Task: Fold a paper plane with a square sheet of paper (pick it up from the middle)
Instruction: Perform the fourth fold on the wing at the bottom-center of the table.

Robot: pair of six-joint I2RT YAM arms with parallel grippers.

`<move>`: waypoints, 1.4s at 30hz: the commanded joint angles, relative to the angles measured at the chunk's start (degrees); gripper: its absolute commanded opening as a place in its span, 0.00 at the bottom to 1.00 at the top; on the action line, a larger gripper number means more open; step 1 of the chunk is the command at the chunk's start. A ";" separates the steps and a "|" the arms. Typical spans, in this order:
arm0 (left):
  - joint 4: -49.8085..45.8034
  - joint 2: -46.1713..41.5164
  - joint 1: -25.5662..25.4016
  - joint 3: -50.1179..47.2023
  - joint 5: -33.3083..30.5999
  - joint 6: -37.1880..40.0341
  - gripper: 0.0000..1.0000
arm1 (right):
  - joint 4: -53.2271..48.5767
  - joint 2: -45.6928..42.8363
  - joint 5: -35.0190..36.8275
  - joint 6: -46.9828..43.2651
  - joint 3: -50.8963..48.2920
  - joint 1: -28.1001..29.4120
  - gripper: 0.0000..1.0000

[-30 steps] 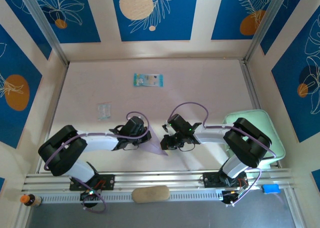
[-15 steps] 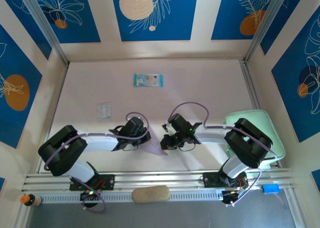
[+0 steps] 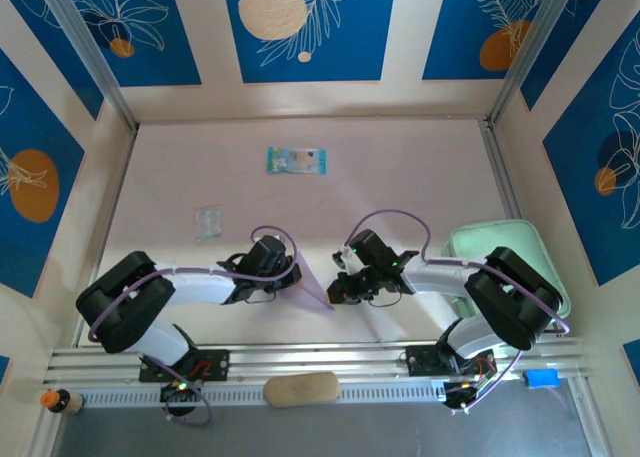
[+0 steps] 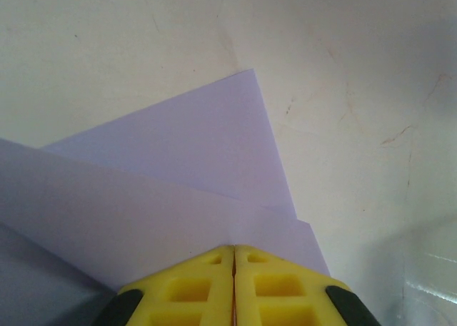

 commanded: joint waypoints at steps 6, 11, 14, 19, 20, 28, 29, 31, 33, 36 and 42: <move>-2.15 0.76 0.85 -1.62 -1.53 -0.60 0.08 | -2.17 0.98 -2.14 2.01 -3.21 0.69 0.04; -2.15 0.98 0.93 -1.67 -1.51 -0.75 0.07 | -2.19 1.92 -1.62 2.31 -3.41 1.79 0.04; -2.24 1.14 1.00 -1.60 -1.43 -0.85 0.07 | -2.63 2.53 -0.21 2.92 -3.83 2.29 0.04; -2.59 1.45 0.98 -1.52 -1.51 -1.04 0.07 | -3.95 3.26 1.85 3.71 -4.11 3.24 0.05; -2.59 1.47 0.94 -1.51 -1.43 -1.00 0.07 | -3.99 3.26 2.00 3.84 -4.25 3.41 0.05; -2.66 1.67 1.05 -1.48 -1.33 -1.06 0.07 | -5.94 0.36 4.49 4.89 -5.11 3.95 0.06; -2.68 1.82 1.02 -1.35 -1.25 -1.03 0.07 | -5.95 -0.12 4.43 4.99 -5.33 3.87 0.06; -2.77 1.82 1.15 -1.38 -1.33 -1.06 0.07 | -5.25 -1.23 3.87 5.23 -6.20 3.69 0.07; -2.77 1.81 1.11 -1.35 -1.25 -0.99 0.07 | -4.89 -1.91 3.68 5.68 -6.94 3.69 0.08; -2.77 1.91 1.15 -1.35 -1.16 -1.06 0.07 | -3.92 -2.09 3.51 6.81 -8.30 3.65 0.08; -2.68 1.98 1.16 -1.34 -1.07 -0.97 0.07 | -3.67 -2.42 4.42 7.89 -9.83 3.47 0.04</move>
